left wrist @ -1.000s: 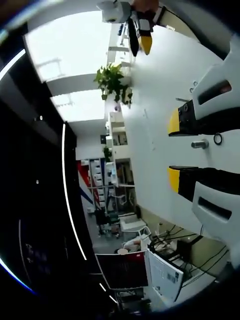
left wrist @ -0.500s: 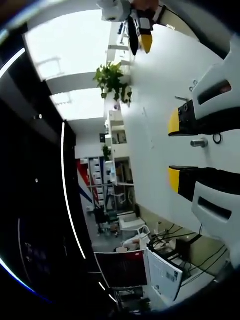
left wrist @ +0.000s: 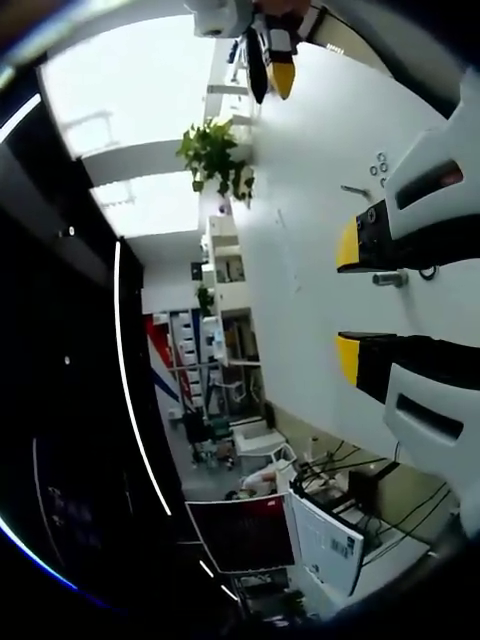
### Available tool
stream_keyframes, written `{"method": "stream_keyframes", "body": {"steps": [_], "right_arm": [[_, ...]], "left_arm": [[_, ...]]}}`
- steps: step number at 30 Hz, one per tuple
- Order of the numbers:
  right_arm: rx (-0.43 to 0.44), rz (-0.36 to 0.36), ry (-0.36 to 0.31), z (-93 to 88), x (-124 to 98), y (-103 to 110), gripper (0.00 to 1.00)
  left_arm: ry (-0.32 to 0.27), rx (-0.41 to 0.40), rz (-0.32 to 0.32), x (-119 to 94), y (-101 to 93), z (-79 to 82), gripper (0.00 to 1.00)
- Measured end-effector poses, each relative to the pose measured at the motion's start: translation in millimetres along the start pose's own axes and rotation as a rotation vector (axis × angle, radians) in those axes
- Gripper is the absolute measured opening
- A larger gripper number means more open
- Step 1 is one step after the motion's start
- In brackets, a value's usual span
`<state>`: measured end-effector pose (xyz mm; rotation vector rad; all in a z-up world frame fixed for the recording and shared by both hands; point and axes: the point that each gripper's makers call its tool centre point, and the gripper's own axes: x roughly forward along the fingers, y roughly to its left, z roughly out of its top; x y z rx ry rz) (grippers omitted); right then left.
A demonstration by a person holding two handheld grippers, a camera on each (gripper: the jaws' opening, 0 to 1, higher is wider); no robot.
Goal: Place the washer onto the threaded stud by aligning its center hole with the stud, sliding it down to the base, and recovering from edge contact or off-axis alignment until the washer reaches the visible bottom stop.
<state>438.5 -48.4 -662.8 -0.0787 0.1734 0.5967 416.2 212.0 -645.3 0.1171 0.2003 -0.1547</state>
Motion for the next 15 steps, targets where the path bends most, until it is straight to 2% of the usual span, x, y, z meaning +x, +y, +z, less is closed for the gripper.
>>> {"method": "stream_keyframes", "body": {"steps": [15], "right_arm": [[-0.005,0.015,-0.002,1.3,1.0,4.2,0.55]], "left_arm": [[0.062,0.037,0.013,2.7,2.1,-13.4,0.22]]}}
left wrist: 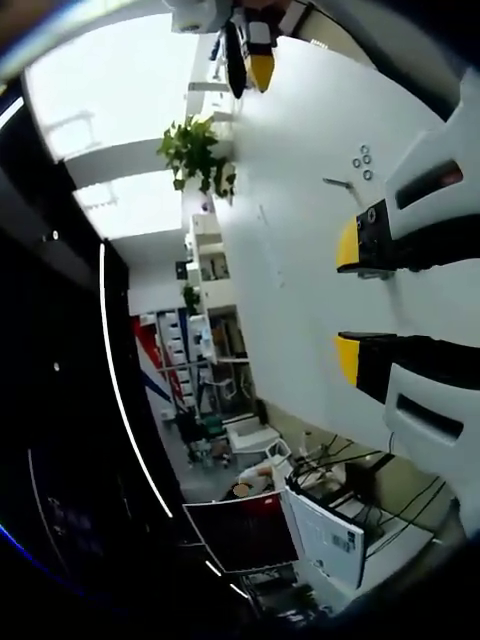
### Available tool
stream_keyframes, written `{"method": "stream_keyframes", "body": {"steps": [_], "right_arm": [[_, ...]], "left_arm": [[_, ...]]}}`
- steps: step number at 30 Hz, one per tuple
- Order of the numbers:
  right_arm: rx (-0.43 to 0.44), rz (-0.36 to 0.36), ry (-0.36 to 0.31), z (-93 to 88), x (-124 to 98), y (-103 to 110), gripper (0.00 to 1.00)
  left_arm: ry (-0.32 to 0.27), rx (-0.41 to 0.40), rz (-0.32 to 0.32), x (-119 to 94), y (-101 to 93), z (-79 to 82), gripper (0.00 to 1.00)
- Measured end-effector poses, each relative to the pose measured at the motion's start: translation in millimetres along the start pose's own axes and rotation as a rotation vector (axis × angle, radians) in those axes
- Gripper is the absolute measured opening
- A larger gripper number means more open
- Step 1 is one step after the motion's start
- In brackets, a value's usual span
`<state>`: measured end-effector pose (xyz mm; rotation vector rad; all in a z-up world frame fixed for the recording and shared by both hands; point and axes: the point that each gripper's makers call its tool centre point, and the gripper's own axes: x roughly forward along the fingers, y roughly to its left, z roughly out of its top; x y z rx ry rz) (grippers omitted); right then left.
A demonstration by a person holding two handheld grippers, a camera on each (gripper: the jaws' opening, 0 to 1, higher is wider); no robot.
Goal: Place the washer onto the threaded stud by aligning its center hole with the stud, sliding it down to the base, and recovering from edge contact or off-axis alignment until the washer reaches the visible bottom stop.
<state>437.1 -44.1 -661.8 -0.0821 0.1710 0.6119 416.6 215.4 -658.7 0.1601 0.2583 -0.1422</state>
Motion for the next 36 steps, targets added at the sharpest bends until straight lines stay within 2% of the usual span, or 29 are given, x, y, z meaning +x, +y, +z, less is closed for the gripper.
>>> {"method": "stream_keyframes", "body": {"steps": [8,12,17,21,28,36], "right_arm": [[0.009,-0.011,0.011,-3.5,-0.2,-4.0,0.55],[0.004,-0.004,0.016,-4.0,0.7,-2.2,0.55],[0.000,-0.001,0.018,-3.6,0.6,-1.4,0.54],[0.001,0.000,0.016,-2.9,1.8,-1.6,0.54],[0.020,-0.013,0.017,-3.7,1.5,-5.7,0.54],[0.014,-0.013,0.020,-3.9,1.7,-5.1,0.54]], "left_arm": [[0.040,0.000,-0.019,3.2,-4.0,-9.3,0.22],[0.078,-0.003,-0.034,6.2,-7.5,-16.8,0.22],[0.150,0.031,-0.056,10.9,-12.7,-31.4,0.22],[0.173,0.037,-0.075,13.1,-15.4,-35.7,0.22],[0.259,0.009,-0.106,19.8,-15.6,-54.8,0.21],[0.309,0.023,-0.139,26.3,-19.7,-67.0,0.23]]}}
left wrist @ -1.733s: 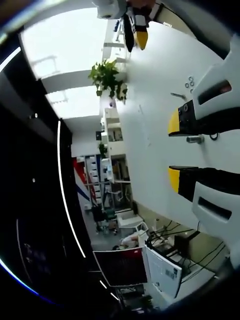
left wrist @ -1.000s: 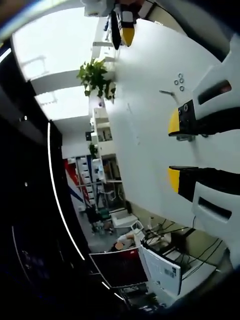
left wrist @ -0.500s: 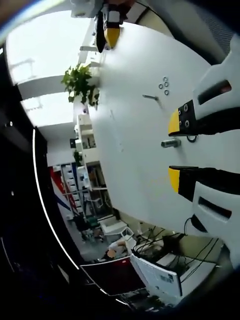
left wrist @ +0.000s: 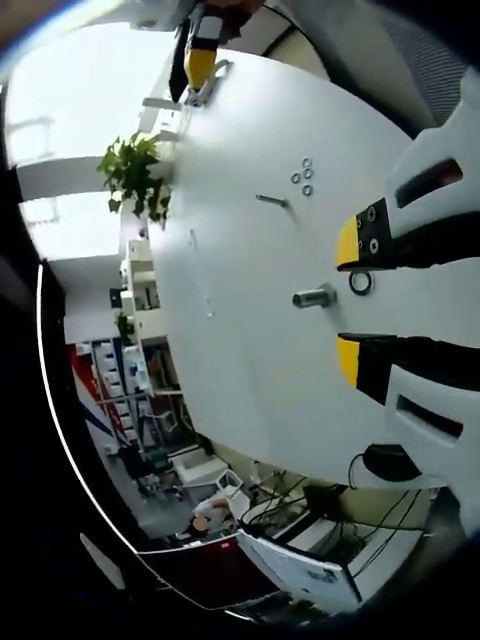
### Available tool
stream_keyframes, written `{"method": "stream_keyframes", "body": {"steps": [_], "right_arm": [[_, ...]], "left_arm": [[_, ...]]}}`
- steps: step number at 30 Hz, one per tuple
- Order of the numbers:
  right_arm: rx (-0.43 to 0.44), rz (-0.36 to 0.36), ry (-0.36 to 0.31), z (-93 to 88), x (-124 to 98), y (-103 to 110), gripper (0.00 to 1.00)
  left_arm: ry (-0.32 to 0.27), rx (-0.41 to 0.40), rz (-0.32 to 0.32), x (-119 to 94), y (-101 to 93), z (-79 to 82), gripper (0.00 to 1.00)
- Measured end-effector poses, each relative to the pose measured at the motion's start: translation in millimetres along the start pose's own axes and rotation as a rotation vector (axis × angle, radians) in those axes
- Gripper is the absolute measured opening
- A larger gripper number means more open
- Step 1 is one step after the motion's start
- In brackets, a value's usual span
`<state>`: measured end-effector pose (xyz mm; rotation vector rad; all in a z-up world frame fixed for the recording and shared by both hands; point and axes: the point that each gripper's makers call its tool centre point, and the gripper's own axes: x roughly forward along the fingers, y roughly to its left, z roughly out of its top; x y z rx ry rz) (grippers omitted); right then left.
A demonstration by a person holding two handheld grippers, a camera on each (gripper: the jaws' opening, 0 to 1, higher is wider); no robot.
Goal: Place the washer onto the threaded stud by aligning its center hole with the stud, sliding it down to the base, and recovering from edge contact or off-axis alignment until the washer reaches the visible bottom stop.
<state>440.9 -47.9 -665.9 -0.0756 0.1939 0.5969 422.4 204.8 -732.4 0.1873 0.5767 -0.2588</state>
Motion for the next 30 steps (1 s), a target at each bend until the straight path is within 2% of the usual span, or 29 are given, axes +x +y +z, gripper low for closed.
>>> {"method": "stream_keyframes", "body": {"steps": [4,5,12,19,26,30], "right_arm": [[-0.010,0.001,0.010,-2.8,0.2,0.7,0.54],[-0.011,0.001,0.012,-3.0,0.3,0.7,0.54],[-0.015,0.004,0.019,-4.6,1.2,1.8,0.55],[-0.013,-0.002,0.012,-2.9,0.3,-0.4,0.55],[-0.009,-0.010,0.009,-2.1,-0.8,-3.2,0.55],[-0.010,-0.007,0.008,-1.7,-1.0,-2.0,0.54]], "left_arm": [[-0.012,0.033,-0.004,2.2,0.4,2.1,0.23],[0.014,0.044,-0.010,4.9,0.3,-2.1,0.22],[0.060,0.100,-0.050,14.6,-1.8,-5.8,0.23],[0.128,0.156,-0.105,25.2,-11.0,-17.1,0.24],[0.185,0.226,-0.161,34.9,-16.8,-18.9,0.23],[0.213,0.269,-0.171,39.0,-13.8,-18.8,0.23]]}}
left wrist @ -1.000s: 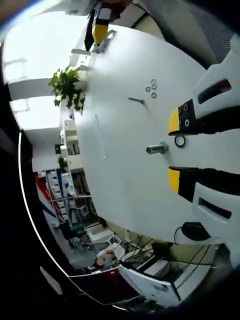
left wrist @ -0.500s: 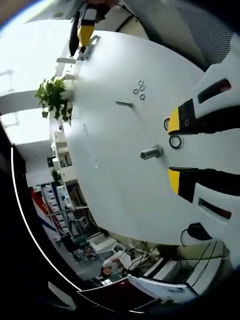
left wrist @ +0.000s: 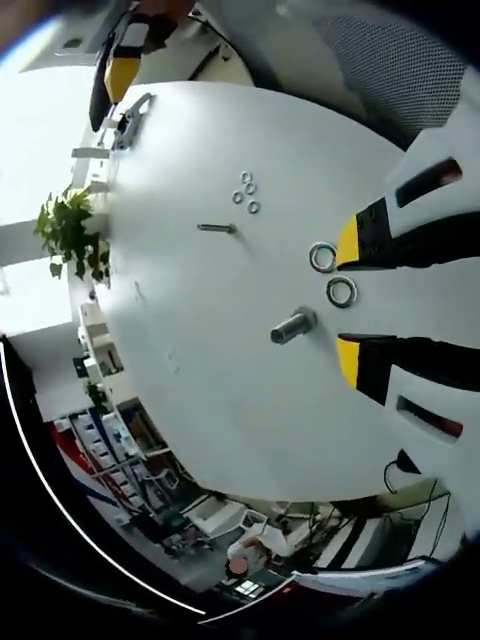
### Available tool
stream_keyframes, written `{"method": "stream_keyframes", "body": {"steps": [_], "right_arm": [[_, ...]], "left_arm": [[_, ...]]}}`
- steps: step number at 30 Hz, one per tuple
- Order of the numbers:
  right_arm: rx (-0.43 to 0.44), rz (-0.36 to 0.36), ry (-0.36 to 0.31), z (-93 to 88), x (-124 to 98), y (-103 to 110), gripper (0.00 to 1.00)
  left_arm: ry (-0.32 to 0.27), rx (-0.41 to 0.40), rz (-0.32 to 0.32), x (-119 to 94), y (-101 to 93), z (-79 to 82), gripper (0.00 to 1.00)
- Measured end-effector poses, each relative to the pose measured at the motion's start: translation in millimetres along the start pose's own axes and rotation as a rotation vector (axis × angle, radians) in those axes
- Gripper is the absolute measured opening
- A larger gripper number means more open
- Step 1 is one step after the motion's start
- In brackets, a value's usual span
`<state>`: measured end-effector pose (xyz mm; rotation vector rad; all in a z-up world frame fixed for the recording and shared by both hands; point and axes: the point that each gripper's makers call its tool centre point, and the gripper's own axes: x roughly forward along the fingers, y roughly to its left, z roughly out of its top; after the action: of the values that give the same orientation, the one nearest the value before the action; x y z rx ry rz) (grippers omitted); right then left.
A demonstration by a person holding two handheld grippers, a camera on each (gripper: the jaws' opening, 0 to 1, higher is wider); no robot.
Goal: Place the washer onto the threaded stud by aligning its center hole with the stud, sliding it down to the base, and recovering from edge contact or off-axis alignment until the washer reaches the visible bottom stop.
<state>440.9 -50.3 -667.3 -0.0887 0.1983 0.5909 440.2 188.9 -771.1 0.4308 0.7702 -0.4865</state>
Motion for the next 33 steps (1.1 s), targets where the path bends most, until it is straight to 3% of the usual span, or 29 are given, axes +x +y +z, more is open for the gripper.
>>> {"method": "stream_keyframes", "body": {"steps": [6,14,33], "right_arm": [[0.004,0.009,-0.014,3.7,0.3,2.8,0.55],[0.014,0.013,-0.018,3.7,0.0,3.2,0.55],[0.000,0.019,-0.004,1.3,1.0,4.3,0.55]], "left_arm": [[0.058,0.008,-0.015,6.2,8.3,-8.2,0.23],[0.139,0.058,-0.053,11.9,4.1,-24.4,0.24],[0.267,0.101,-0.129,37.2,-4.3,-28.8,0.26]]}}
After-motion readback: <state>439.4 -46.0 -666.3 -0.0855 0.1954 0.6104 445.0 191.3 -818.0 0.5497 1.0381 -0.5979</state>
